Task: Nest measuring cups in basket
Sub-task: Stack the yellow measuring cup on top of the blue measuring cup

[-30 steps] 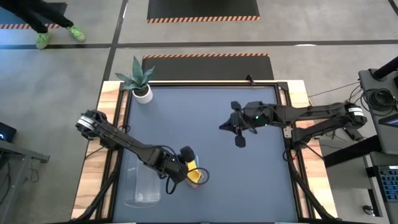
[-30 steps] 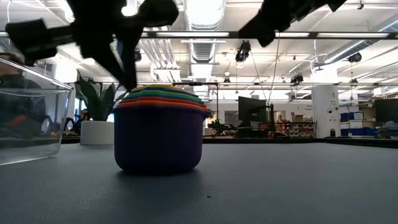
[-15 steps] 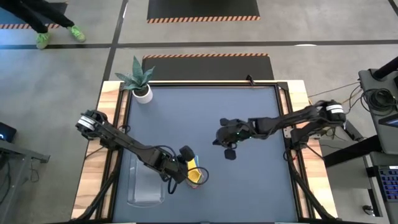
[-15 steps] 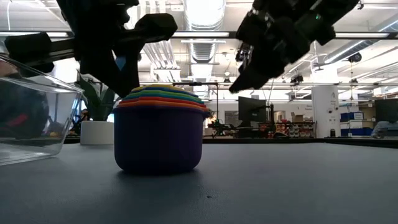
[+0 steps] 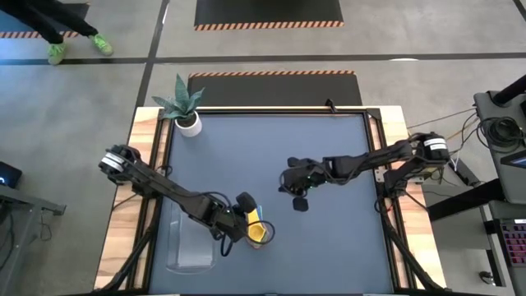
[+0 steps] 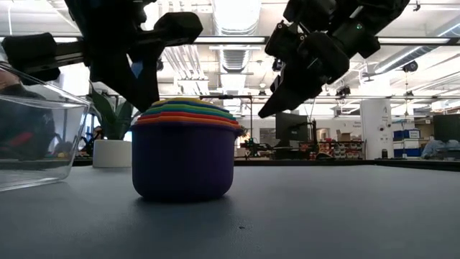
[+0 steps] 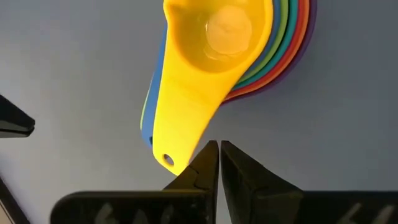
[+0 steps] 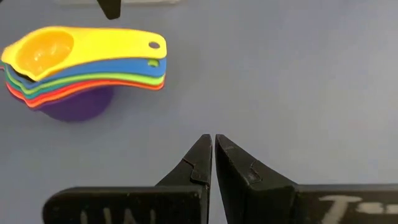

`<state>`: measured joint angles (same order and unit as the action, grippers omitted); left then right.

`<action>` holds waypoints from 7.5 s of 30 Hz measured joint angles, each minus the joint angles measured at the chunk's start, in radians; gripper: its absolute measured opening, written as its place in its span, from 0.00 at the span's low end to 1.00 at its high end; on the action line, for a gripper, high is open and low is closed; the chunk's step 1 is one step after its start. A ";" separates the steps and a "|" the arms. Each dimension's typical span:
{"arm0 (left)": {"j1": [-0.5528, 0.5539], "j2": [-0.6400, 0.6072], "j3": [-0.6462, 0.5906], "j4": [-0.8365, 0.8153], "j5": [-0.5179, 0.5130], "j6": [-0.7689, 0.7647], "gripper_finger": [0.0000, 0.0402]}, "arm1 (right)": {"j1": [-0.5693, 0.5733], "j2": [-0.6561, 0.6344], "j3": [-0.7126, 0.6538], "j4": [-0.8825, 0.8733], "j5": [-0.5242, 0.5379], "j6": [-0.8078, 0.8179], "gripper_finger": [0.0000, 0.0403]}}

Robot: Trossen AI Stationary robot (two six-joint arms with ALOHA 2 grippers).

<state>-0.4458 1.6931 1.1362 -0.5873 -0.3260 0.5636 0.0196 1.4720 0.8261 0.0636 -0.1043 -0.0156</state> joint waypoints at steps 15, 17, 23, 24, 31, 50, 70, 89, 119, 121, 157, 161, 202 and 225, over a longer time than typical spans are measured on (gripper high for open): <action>-0.005 -0.036 0.000 0.078 -0.104 0.029 0.00 | 0.021 0.003 -0.002 0.046 0.000 -0.007 0.02; -0.005 -0.033 0.000 0.089 -0.117 0.042 0.00 | 0.033 0.016 -0.002 0.070 0.000 -0.012 0.02; -0.006 -0.007 0.034 0.099 -0.122 0.018 0.00 | 0.054 0.019 -0.004 0.083 -0.001 -0.029 0.02; -0.006 -0.003 0.051 0.087 -0.121 0.025 0.00 | 0.055 0.017 -0.004 0.084 0.000 -0.029 0.02; 0.021 0.055 0.188 -0.125 0.012 -0.090 0.00 | 0.057 0.017 -0.010 0.084 0.000 -0.035 0.02; 0.128 0.090 0.346 -0.312 0.242 -0.558 0.00 | 0.063 0.018 -0.051 0.083 0.002 0.001 0.02; 0.154 0.091 0.249 -0.248 0.318 -0.914 0.00 | 0.074 0.019 -0.061 0.084 0.002 0.006 0.02; 0.162 0.091 0.174 -0.181 0.319 -0.948 0.00 | 0.088 0.019 -0.061 0.083 0.000 0.018 0.02; 0.161 0.090 0.207 -0.221 0.261 -0.842 0.00 | 0.088 0.019 -0.061 0.082 0.001 0.023 0.02; 0.161 0.091 0.204 -0.216 0.263 -0.854 0.00 | 0.088 0.019 -0.062 0.081 0.001 0.023 0.02; 0.163 0.132 0.245 -0.247 0.309 -0.843 0.00 | 0.088 0.019 -0.062 0.069 0.000 0.031 0.02; 0.156 0.132 0.294 -0.309 0.275 -0.813 0.00 | 0.088 0.019 -0.062 0.069 0.001 0.031 0.02; -0.079 0.109 0.402 -0.292 -0.090 -1.013 0.30 | 0.078 -0.003 -0.008 0.154 0.001 -0.151 0.02; -0.109 0.212 0.372 -0.257 -0.215 -1.124 0.27 | 0.078 -0.025 -0.008 0.114 0.000 -0.160 0.02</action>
<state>-0.5549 1.9054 1.5082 -0.8444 -0.5406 -0.5601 0.0975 1.4471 0.8181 0.1771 -0.1040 -0.1757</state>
